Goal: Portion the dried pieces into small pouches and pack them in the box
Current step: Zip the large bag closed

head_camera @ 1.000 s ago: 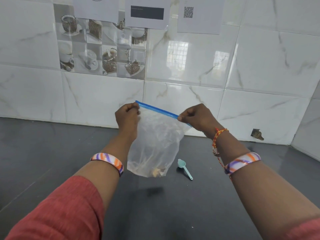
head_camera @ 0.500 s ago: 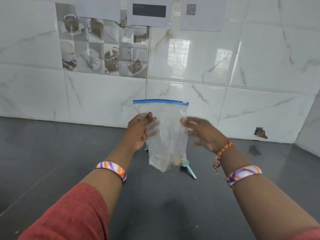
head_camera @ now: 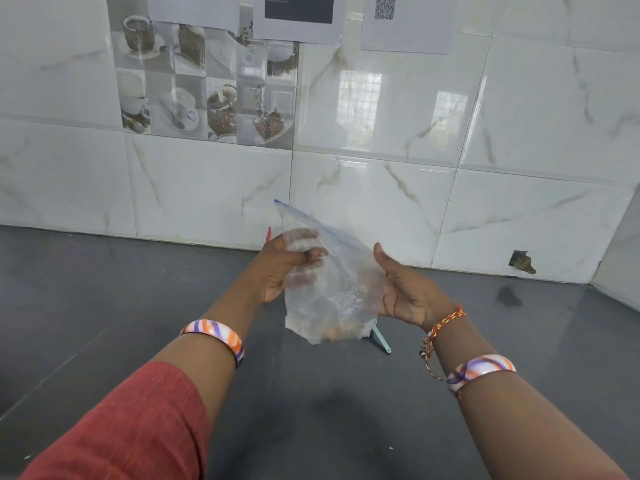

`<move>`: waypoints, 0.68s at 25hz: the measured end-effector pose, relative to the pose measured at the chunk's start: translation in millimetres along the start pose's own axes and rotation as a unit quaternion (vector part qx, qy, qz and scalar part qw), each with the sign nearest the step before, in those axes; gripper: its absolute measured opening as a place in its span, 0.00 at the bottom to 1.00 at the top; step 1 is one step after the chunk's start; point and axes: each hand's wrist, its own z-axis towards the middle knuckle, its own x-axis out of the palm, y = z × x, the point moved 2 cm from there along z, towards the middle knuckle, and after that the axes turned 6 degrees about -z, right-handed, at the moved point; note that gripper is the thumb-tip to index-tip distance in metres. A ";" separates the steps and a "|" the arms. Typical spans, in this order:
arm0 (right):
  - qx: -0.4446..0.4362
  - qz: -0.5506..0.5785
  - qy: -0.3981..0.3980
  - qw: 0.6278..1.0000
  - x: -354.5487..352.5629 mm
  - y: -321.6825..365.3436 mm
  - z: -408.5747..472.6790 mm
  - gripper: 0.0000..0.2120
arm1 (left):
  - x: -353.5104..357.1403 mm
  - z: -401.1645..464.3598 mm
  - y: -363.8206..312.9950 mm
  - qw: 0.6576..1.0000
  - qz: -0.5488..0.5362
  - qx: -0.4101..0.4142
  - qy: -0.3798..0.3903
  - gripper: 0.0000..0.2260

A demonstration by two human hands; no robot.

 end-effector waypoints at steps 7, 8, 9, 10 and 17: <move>-0.092 0.033 -0.027 0.995 -17.4 3.2 3.8 0.10 | 3.5 4.7 -3.4 0.998 0.060 0.036 -0.007 0.12; -0.085 0.012 0.006 0.996 -14.3 3.4 1.4 0.13 | 3.7 4.8 -3.8 0.997 0.067 0.027 0.009 0.13; -0.087 -0.019 0.010 0.996 -13.5 2.6 1.7 0.15 | 4.6 3.5 -6.2 0.997 0.064 0.025 0.017 0.14; -0.101 -0.050 -0.011 0.994 -13.1 2.4 2.3 0.15 | 4.9 2.0 -9.7 0.999 0.039 0.028 0.013 0.14; -0.332 -0.133 -0.090 0.930 -19.5 17.0 2.1 0.23 | -5.4 -2.2 2.2 0.995 -0.042 -0.087 0.033 0.20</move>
